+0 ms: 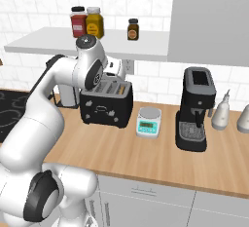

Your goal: Start the toaster. Once the lever pops up, take the bread to the plate on the dining counter.

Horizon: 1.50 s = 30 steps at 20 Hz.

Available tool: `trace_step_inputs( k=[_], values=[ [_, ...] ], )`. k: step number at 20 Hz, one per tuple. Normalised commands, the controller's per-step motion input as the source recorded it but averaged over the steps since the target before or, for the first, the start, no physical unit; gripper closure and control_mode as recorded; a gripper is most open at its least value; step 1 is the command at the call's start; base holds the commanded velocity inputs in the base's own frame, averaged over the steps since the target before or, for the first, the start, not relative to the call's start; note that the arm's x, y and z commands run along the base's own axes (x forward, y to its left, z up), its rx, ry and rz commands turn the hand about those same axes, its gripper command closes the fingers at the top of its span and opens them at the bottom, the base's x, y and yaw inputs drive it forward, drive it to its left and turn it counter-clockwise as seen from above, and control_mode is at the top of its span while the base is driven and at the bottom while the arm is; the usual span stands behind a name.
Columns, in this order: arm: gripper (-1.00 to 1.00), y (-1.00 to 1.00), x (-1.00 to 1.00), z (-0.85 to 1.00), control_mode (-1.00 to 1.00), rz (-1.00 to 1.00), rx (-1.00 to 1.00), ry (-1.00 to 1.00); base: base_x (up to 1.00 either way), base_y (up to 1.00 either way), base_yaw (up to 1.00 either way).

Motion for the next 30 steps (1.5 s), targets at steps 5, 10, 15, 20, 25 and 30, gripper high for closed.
trace_step_inputs(
  k=[5, 10, 15, 20, 25, 30],
  values=[
    [-1.0, 0.0, 0.0, 0.0, -1.0, 0.0, 0.0, 0.0, 0.0, 0.0, 0.0],
    [-1.0, 0.0, 0.0, 0.0, -1.0, 0.0, 0.0, 0.0, 0.0, 0.0, 0.0],
    [-1.0, 0.0, 0.0, 0.0, -1.0, 0.0, 0.0, 0.0, 0.0, 0.0, 0.0],
    [-1.0, 0.0, 0.0, 0.0, -1.0, 0.0, 0.0, 0.0, 0.0, 0.0, 0.0],
    [-1.0, 0.0, 0.0, 0.0, -1.0, 0.0, 0.0, 0.0, 0.0, 0.0, 0.0],
    [-1.0, 0.0, 0.0, 0.0, -1.0, 0.0, 0.0, 0.0, 0.0, 0.0, 0.0]
  ],
)
